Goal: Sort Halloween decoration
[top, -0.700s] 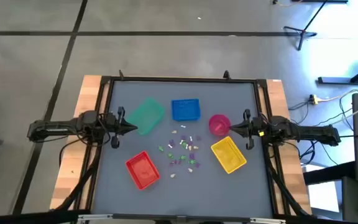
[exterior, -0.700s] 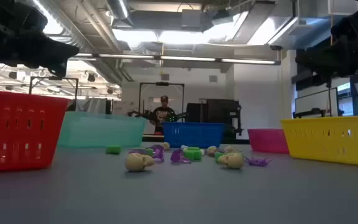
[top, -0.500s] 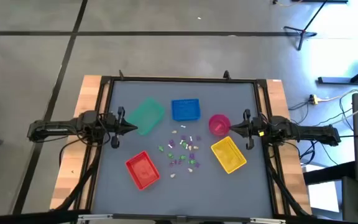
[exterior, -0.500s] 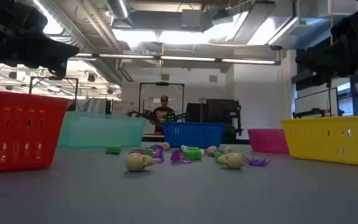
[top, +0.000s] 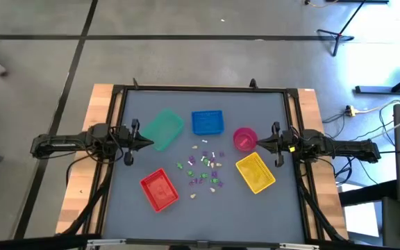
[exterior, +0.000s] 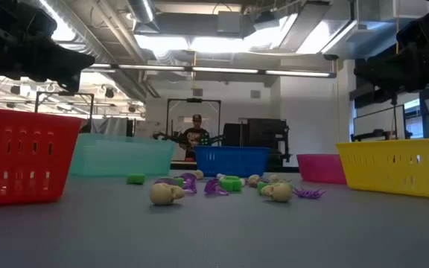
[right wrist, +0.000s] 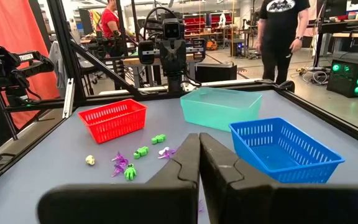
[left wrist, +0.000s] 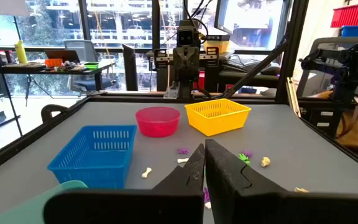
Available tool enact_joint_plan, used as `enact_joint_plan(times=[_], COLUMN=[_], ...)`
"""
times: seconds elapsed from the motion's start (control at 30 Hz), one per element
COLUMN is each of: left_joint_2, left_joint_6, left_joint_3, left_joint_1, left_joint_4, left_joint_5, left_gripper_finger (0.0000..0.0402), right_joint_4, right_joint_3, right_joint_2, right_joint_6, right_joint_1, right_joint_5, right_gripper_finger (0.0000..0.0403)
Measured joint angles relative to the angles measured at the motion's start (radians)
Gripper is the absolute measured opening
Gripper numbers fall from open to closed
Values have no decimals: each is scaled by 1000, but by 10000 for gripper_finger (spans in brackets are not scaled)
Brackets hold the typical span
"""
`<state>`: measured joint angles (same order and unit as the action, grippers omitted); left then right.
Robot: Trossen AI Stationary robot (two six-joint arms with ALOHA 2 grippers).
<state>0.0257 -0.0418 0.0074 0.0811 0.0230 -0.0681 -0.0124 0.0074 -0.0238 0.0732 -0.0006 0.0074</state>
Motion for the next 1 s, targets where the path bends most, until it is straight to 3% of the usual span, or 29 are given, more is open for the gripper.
enact_joint_plan(times=[0.67, 1.0], left_joint_2=[0, 0], left_joint_6=[0, 0], left_joint_3=[0, 0], left_joint_1=[0, 0], left_joint_4=[11, 59], left_joint_5=[16, 29], left_gripper_finger=[0, 0], right_joint_4=[-2, -113], right_joint_3=[0, -2], right_joint_2=[0, 0], right_joint_6=[0, 0], right_joint_1=[0, 0], right_joint_5=[0, 7], right_gripper_finger=[7, 7])
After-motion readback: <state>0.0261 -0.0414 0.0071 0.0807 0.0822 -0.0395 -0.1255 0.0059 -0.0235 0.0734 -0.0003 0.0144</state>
